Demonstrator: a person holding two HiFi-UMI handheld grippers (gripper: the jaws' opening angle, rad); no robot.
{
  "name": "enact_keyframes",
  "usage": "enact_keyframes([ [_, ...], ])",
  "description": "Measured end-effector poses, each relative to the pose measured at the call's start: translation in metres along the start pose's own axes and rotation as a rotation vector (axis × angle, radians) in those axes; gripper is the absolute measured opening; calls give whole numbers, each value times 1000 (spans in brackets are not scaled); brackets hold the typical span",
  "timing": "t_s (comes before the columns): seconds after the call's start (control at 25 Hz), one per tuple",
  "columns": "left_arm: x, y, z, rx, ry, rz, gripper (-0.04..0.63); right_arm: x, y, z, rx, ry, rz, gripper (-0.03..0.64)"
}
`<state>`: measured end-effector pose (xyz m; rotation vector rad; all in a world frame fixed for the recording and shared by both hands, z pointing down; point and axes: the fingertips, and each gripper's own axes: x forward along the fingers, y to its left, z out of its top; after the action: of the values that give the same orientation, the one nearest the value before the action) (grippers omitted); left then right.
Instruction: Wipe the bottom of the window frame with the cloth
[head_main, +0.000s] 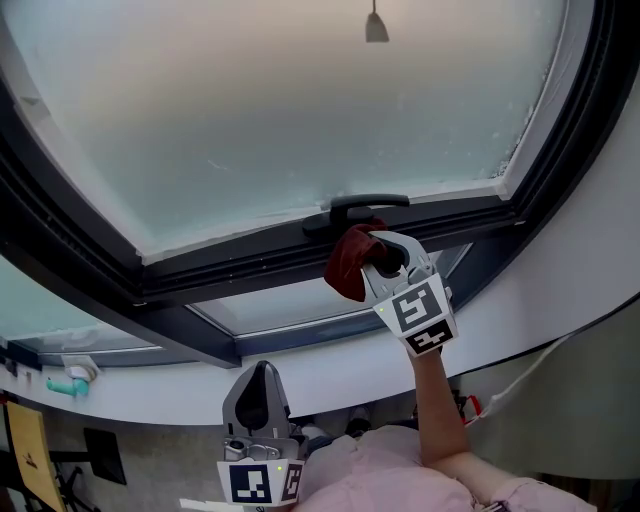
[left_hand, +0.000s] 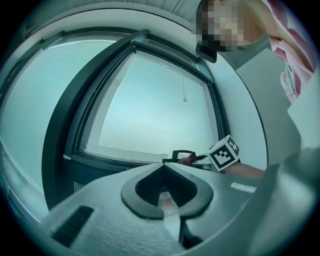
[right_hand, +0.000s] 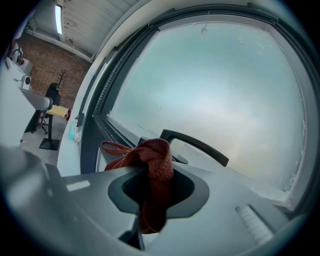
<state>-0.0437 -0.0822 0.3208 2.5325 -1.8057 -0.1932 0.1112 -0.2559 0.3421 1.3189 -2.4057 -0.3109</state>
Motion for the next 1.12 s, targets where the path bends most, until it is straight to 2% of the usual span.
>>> enact_keyframes([
  [0.48, -10, -13, -5, 7, 7, 29, -6, -4, -8, -6, 10, 8, 9, 60],
  [0.76, 23, -33, -17, 71, 61, -79, -6, -9, -17, -11, 32, 6, 2, 60],
  [0.96, 50, -53, -2, 94, -7, -116, -6, -12, -21, -12, 42, 5, -7, 61],
  [1.12, 54, -62, -6, 100, 2, -144, -6, -13, -22, -14, 52, 8, -7, 61],
])
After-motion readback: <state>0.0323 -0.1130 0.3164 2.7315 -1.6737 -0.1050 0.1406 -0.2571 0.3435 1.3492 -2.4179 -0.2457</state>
